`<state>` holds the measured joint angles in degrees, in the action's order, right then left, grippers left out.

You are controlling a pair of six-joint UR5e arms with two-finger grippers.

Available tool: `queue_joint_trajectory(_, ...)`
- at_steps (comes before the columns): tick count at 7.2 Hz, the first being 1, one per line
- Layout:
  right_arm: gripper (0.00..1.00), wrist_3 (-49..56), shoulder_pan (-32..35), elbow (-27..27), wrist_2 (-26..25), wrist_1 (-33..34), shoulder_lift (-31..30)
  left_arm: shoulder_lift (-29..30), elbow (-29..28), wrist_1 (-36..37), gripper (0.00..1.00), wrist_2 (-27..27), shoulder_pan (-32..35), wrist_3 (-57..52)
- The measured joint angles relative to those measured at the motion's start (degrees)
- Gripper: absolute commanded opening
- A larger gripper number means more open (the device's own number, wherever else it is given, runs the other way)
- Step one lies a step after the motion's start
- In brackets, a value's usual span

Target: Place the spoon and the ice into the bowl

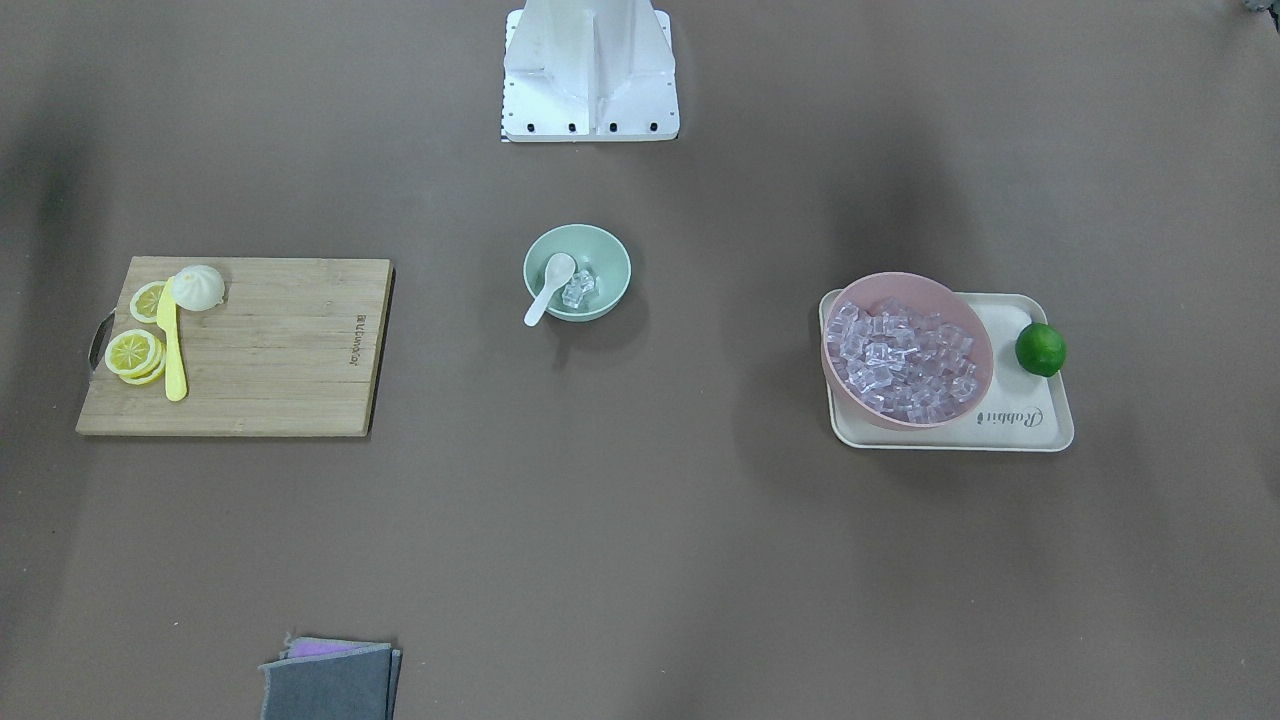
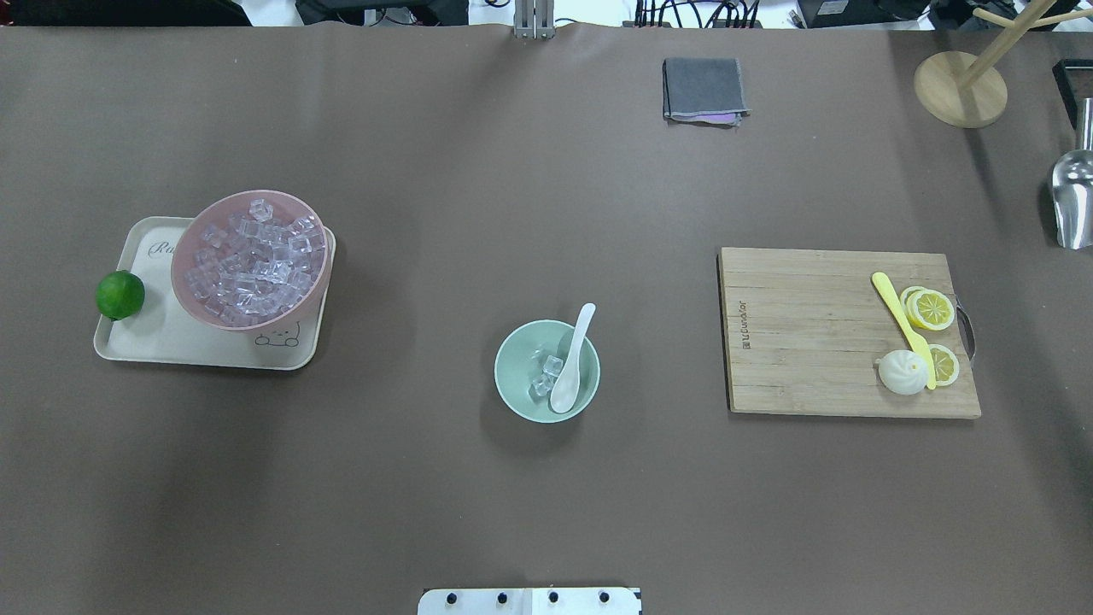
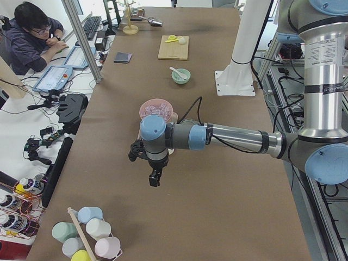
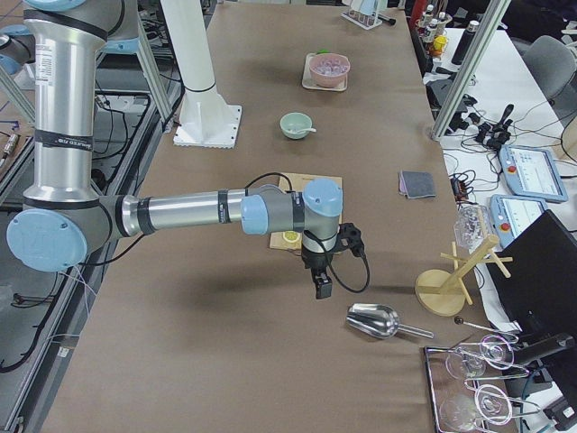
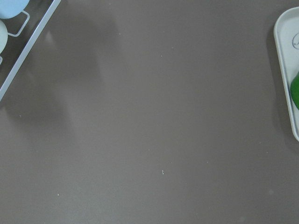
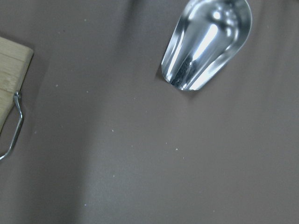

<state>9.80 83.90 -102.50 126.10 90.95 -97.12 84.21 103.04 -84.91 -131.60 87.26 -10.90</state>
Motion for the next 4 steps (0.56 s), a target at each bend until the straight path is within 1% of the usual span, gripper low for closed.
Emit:
queue_joint_trajectory(2, 1.0, 0.14, 0.33, 0.83, 2.68, -0.06, -1.0, 0.16, 0.13, -0.01, 0.99, 0.45, 0.06, -0.15)
queue_joint_trajectory(4, 1.0, 0.19, 0.33, 0.96, 3.72, -0.07, -0.88, 0.13, 0.1, 0.0, 0.99, 0.72, 0.02, -0.17)
